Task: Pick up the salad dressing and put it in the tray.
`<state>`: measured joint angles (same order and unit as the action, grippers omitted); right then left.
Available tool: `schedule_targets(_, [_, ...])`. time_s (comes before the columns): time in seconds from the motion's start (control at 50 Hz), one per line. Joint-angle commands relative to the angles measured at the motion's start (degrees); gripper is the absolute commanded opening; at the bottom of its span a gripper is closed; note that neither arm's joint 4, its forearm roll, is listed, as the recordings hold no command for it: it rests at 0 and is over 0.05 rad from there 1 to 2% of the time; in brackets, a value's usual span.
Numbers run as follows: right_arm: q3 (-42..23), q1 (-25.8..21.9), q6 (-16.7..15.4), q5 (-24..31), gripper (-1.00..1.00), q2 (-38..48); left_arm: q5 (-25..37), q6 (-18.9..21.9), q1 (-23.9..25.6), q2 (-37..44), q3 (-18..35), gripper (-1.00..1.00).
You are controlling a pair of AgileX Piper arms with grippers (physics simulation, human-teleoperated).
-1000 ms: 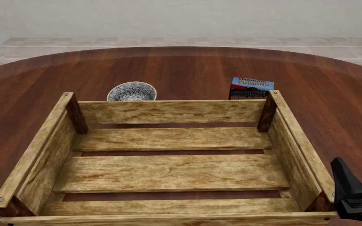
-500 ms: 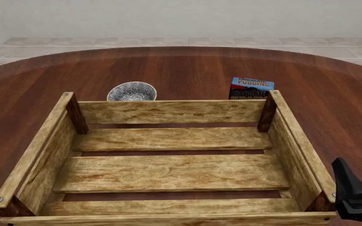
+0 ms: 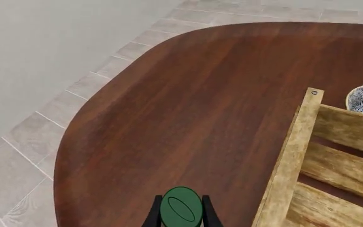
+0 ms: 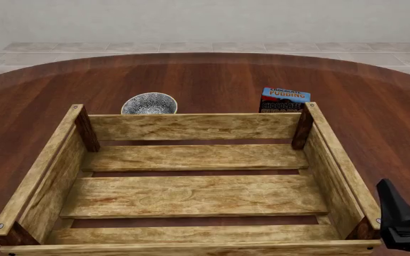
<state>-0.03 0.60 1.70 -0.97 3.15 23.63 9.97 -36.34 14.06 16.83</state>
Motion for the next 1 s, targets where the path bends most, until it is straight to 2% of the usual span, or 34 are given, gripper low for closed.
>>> schedule_targets(0.02, [0.01,-0.17,0.13,0.08,1.0,-0.06,-0.49,1.56,2.53,0.3,3.16,-1.0])
schedule_targets(0.56, [-0.01,0.06,0.21,0.13,1.0,-0.2,-1.74,2.34,8.05,1.34,10.69,-1.0])
schedule_targets(1.0, [0.01,0.22,0.2,0.32,1.0,-0.48,-3.47,3.89,16.94,1.45,15.8,-1.0])
